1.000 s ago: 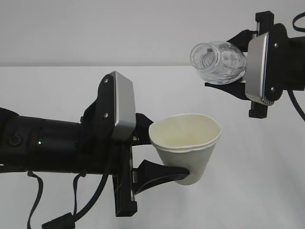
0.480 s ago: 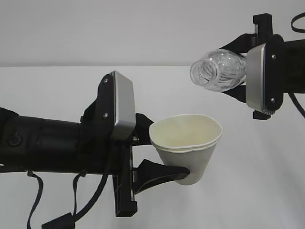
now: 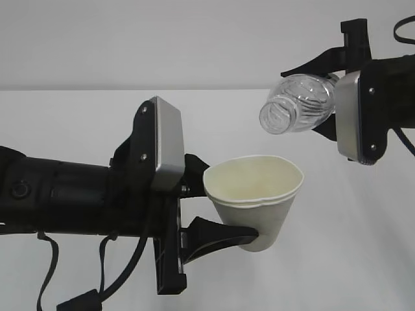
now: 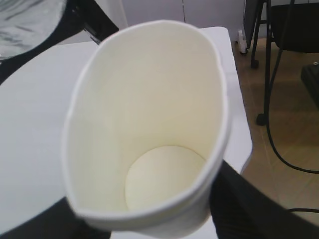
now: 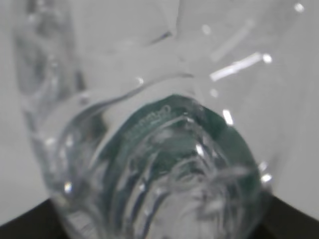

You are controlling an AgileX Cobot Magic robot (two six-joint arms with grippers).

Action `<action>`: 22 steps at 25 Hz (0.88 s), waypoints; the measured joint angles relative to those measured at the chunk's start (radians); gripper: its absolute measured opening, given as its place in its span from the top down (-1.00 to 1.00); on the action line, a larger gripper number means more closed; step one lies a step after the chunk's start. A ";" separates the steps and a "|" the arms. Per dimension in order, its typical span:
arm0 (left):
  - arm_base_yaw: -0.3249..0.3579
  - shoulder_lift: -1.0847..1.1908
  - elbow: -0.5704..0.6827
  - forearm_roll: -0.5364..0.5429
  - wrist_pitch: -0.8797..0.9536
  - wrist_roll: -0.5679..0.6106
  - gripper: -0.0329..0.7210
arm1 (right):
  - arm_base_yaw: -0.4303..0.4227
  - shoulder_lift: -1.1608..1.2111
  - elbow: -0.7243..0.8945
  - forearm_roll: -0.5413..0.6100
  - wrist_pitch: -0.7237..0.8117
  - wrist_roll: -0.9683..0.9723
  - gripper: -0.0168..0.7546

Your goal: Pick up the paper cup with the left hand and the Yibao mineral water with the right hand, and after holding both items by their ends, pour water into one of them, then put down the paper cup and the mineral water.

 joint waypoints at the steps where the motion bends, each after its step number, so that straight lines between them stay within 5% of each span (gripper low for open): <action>1: 0.000 0.000 0.000 0.000 -0.002 0.000 -0.13 | 0.000 0.000 0.000 0.000 0.000 -0.010 -0.22; 22: 0.000 0.000 0.000 0.044 -0.019 -0.008 -0.12 | 0.000 0.000 0.000 0.003 0.001 -0.134 -0.22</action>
